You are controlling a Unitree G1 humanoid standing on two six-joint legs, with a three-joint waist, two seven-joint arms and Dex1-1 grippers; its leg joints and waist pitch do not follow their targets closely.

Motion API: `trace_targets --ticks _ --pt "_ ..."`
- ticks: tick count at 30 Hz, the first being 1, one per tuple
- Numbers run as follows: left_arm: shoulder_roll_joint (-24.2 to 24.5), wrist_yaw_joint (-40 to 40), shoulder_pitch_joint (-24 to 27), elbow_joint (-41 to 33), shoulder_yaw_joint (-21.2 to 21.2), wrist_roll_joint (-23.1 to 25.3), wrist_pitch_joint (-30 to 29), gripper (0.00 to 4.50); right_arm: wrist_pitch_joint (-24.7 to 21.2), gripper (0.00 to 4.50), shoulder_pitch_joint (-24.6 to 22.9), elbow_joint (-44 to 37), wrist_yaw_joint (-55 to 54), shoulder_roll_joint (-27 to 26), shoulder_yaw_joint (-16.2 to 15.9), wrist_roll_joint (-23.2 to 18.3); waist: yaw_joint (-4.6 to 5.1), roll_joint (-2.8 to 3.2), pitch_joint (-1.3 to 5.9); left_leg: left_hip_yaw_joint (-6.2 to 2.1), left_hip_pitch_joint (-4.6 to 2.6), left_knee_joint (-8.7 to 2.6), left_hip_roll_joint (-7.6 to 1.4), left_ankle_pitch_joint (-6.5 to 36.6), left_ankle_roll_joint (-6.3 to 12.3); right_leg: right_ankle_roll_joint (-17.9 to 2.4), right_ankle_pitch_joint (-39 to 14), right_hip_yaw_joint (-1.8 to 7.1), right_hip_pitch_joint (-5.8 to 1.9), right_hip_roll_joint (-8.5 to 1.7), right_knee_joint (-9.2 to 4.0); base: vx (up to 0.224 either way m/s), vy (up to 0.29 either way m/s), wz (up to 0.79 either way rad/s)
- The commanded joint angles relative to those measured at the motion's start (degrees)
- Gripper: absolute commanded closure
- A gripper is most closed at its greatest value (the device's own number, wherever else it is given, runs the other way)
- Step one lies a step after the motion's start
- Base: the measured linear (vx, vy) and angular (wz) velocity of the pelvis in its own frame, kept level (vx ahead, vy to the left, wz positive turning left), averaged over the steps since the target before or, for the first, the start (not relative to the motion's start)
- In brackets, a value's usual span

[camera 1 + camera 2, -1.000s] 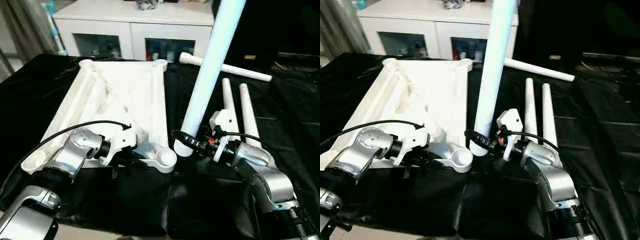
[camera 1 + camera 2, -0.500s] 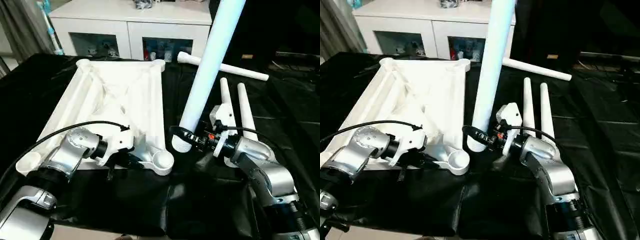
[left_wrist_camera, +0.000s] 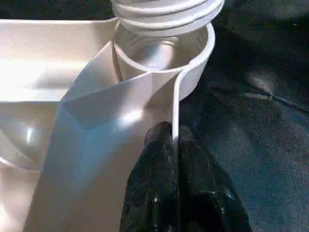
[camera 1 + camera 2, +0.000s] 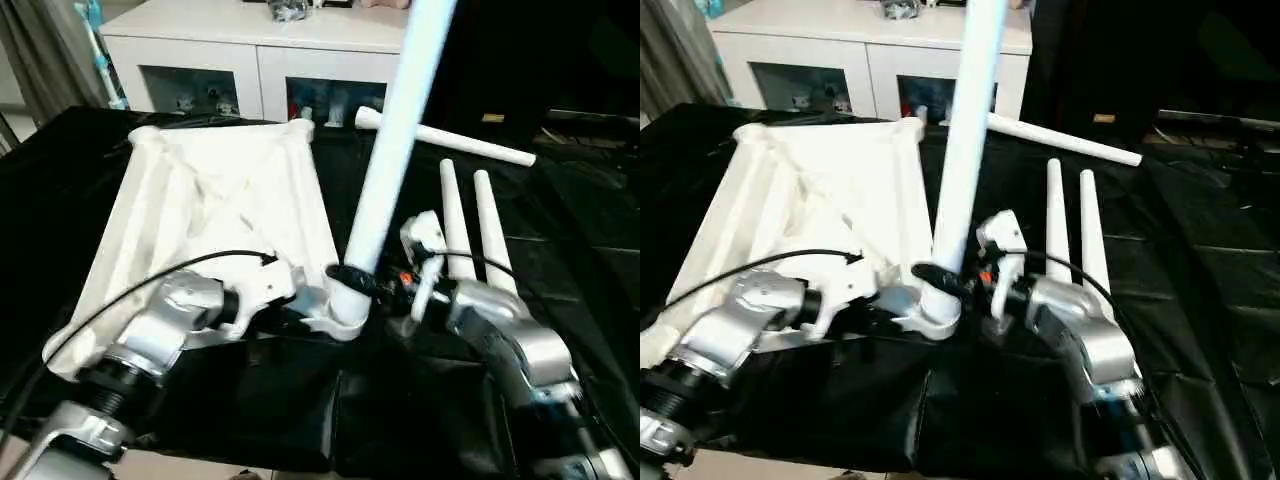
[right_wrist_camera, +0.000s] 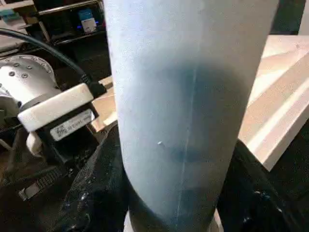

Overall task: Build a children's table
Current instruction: Insert table leg to table base

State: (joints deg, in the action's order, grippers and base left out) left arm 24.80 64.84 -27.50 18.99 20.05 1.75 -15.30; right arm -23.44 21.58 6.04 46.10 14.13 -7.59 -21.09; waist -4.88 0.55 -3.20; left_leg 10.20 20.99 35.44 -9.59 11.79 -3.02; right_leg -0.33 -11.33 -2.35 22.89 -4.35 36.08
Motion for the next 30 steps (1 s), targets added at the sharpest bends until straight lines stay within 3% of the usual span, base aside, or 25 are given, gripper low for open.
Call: trace_targets --ticks 1,6,11,22,24,30 --pt "-1.33 -1.38 1.8 0.93 0.08 -1.3 -2.2 4.5 1.5 2.64 1.95 2.29 -0.12 0.72 -0.94 2.21 0.01 -1.26 3.39 -1.22 -0.35 -5.22 -3.33 9.27 0.8 -10.76 -15.11 2.69 -2.28 -4.39 -4.6 0.0 0.0 0.0" --pt "-0.73 -1.15 1.78 0.77 0.61 -0.24 -1.67 4.5 2.02 2.64 3.12 4.22 0.62 0.93 -1.64 3.02 0.0 -1.35 3.5 -1.11 -0.23 -5.04 -3.22 7.57 1.72 -11.45 -11.89 2.66 -2.36 -4.26 -4.39 0.0 0.0 0.0" --pt "-0.85 -1.8 2.0 0.16 0.27 -0.18 -2.09 4.5 2.24 2.64 3.6 5.61 1.61 0.58 -1.89 3.08 0.02 -1.36 3.36 -1.17 -0.32 -5.19 -3.36 9.09 1.47 -10.87 -14.86 2.69 -2.26 -4.43 -4.66 0.0 0.0 0.0" --pt "-0.53 -2.21 1.26 0.69 -0.33 0.08 -0.08 4.5 2.94 2.64 4.06 7.79 2.45 -0.41 -2.46 3.51 0.07 -1.41 3.3 -1.24 -0.37 -5.38 -3.38 10.45 1.18 -10.69 -15.89 2.73 -2.13 -4.41 -4.86 0.0 0.0 0.0" --pt "-0.26 -1.56 1.31 0.06 -0.61 -0.43 0.11 4.05 3.1 2.64 3.98 7.96 2.62 -0.36 -2.4 3.61 0.09 -1.49 3.24 -1.23 -0.33 -5.42 -3.37 10.63 1.09 -10.53 -16.4 2.73 -2.11 -4.4 -4.9 0.0 0.0 0.0" --pt "1.47 0.32 1.75 -1.13 -1.08 -1.12 -0.39 3.83 3.54 2.64 3.82 8.33 2.67 -0.64 -2.35 4.0 -0.04 -1.21 3.45 -1.28 -0.53 -5.58 -3.56 10.24 0.45 -11.65 -12.16 2.59 -2.02 -4.2 -4.48 0.0 0.0 0.0"
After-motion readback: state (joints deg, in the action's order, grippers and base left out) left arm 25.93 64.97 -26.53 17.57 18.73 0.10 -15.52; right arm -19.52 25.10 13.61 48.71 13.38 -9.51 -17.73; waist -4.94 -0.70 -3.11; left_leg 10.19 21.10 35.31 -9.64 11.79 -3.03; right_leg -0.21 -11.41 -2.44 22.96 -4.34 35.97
